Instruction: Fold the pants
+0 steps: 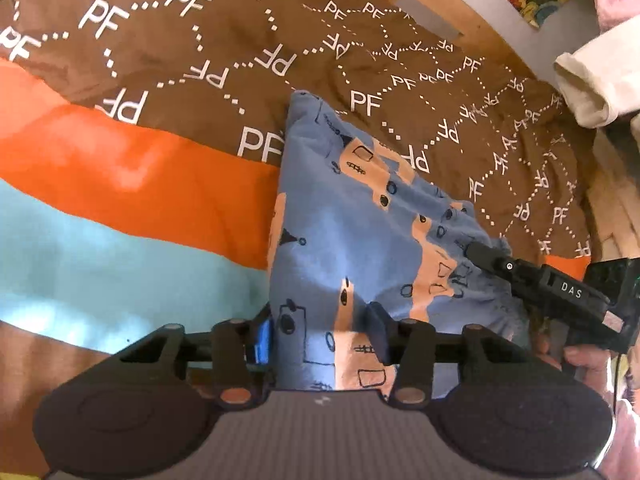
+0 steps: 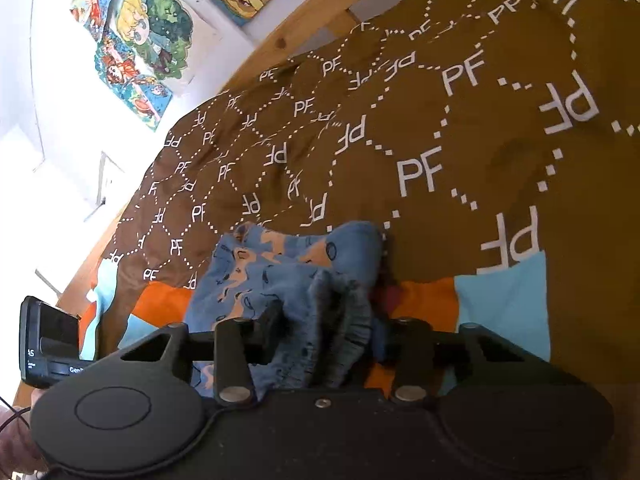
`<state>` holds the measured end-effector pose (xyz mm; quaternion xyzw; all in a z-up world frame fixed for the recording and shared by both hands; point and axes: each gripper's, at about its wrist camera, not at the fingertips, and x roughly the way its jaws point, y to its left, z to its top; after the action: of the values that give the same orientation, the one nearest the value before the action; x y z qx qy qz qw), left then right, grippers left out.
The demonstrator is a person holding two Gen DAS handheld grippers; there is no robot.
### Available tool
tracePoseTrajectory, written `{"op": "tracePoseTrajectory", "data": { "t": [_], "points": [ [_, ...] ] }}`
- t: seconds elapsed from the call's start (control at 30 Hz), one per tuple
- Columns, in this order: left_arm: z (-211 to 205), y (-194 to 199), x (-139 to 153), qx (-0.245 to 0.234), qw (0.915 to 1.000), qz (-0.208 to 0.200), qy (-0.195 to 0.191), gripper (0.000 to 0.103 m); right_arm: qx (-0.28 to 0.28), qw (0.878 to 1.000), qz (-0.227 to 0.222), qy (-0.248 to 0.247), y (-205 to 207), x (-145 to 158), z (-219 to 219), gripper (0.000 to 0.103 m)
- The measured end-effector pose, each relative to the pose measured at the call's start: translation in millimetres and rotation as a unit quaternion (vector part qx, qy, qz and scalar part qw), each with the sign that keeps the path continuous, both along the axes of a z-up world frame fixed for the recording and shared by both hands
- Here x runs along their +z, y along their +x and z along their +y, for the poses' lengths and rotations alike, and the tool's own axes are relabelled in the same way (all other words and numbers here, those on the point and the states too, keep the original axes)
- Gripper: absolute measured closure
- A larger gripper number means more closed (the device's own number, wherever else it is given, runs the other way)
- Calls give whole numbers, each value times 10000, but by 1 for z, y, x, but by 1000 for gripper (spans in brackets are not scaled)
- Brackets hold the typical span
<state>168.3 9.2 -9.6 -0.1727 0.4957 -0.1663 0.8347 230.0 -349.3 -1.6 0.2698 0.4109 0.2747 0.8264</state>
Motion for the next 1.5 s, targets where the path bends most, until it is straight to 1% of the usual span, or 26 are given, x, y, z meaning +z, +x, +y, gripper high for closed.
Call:
{"op": "tracePoseTrajectory", "data": {
  "t": [0.1, 0.23, 0.37, 0.43, 0.5, 0.67, 0.73, 0.9, 1.07, 1.2, 1.5],
  "points": [
    [-9, -3, 5, -63, 9993, -90, 346, 58, -25, 9998, -47, -204, -2, 2, 5, 63],
    [-22, -9, 13, -135, 9965, -218, 792, 68, -53, 9974, -292, -658, -10, 10, 17, 66],
    [-35, -15, 23, -268, 9909, -372, 1264, 75, -57, 9896, -689, -1261, -21, 19, 33, 68],
    [-40, -18, 26, -327, 9888, -469, 1380, 79, -24, 9834, -926, -1558, -25, 23, 42, 70],
    [-38, -19, 28, -323, 9891, -533, 1335, 81, 21, 9776, -1129, -1774, -29, 27, 47, 72],
    [-25, -20, 29, -150, 9940, -541, 935, 83, 69, 9694, -1428, -1995, -34, 32, 53, 77],
    [-25, -20, 31, -150, 9938, -585, 930, 83, 107, 9648, -1548, -2123, -36, 33, 56, 78],
    [-31, -21, 35, -192, 9917, -647, 1097, 84, 181, 9531, -1820, -2412, -43, 38, 63, 78],
    [-32, -22, 37, -137, 9913, -651, 1134, 84, 103, 9542, -1818, -2372, -46, 43, 64, 79],
    [-34, -27, 42, -161, 9901, -746, 1182, 84, 44, 9532, -1850, -2391, -51, 47, 64, 79],
    [-49, -33, 52, -347, 9876, -1001, 1157, 84, -190, 9436, -2091, -2559, -60, 62, 61, 80]
  ]
}}
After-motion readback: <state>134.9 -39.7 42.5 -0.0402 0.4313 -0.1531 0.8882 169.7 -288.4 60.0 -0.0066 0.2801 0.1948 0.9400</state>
